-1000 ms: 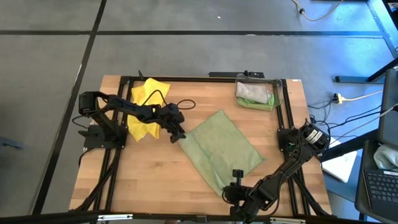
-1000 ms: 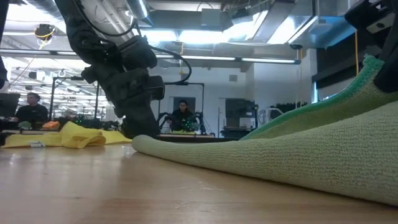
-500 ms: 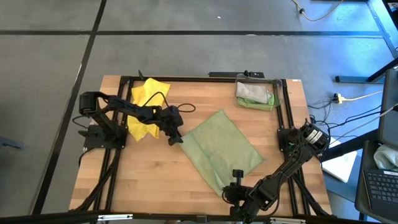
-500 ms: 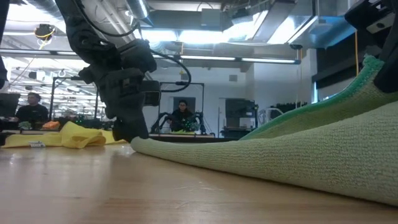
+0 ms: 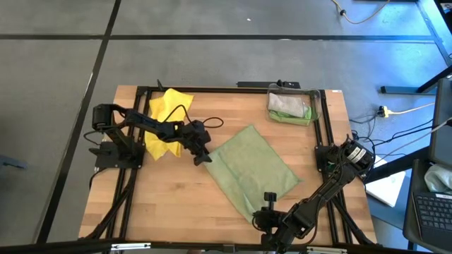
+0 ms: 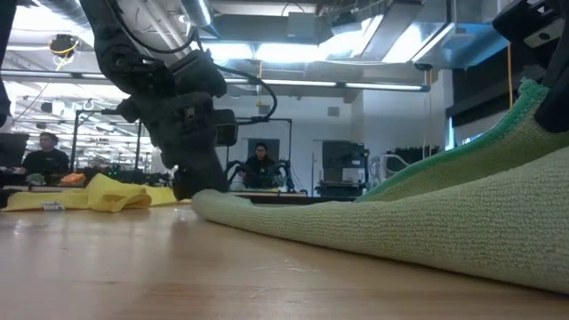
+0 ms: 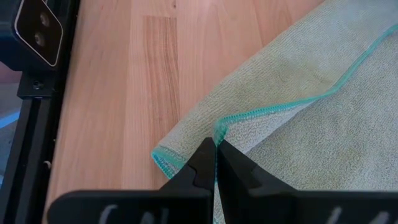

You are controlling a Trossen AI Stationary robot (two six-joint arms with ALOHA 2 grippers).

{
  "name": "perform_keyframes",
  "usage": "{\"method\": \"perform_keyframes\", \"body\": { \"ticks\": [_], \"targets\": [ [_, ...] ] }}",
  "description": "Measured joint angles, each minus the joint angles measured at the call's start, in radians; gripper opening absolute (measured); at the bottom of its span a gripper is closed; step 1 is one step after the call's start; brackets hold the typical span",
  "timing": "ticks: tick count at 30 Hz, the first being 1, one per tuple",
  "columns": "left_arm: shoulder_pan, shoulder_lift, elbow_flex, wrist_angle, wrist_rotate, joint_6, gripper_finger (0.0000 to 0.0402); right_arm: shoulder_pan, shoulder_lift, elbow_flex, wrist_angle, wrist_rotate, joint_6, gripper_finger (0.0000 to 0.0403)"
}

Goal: Fold microfiber towels
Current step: Fold the light green cloth

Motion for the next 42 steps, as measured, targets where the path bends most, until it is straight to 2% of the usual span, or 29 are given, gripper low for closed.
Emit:
{"method": "perform_keyframes", "body": {
  "ticks": [5,17,28,36,42],
  "targets": [
    [0.000,0.000,0.000,0.024,-0.063,0.035,0.0185,0.000,0.000,0.000,0.000,0.000,0.000,0.0011],
    [-0.015,0.000,0.000,0.035,-0.088,0.037,0.0185,0.000,0.000,0.000,0.000,0.000,-0.016,0.0011],
    [-0.148,0.000,0.000,0.035,-0.200,0.124,0.0183,0.000,0.000,0.000,-0.003,0.000,-0.022,0.0011],
    [-0.161,-0.001,0.000,0.017,-0.280,0.125,0.0150,0.000,0.000,0.000,-0.004,0.000,-0.022,0.0011],
    [-0.169,-0.004,0.004,-0.052,-0.302,0.076,0.0126,0.003,0.000,0.000,-0.004,0.000,-0.016,0.0011]
  ]
}}
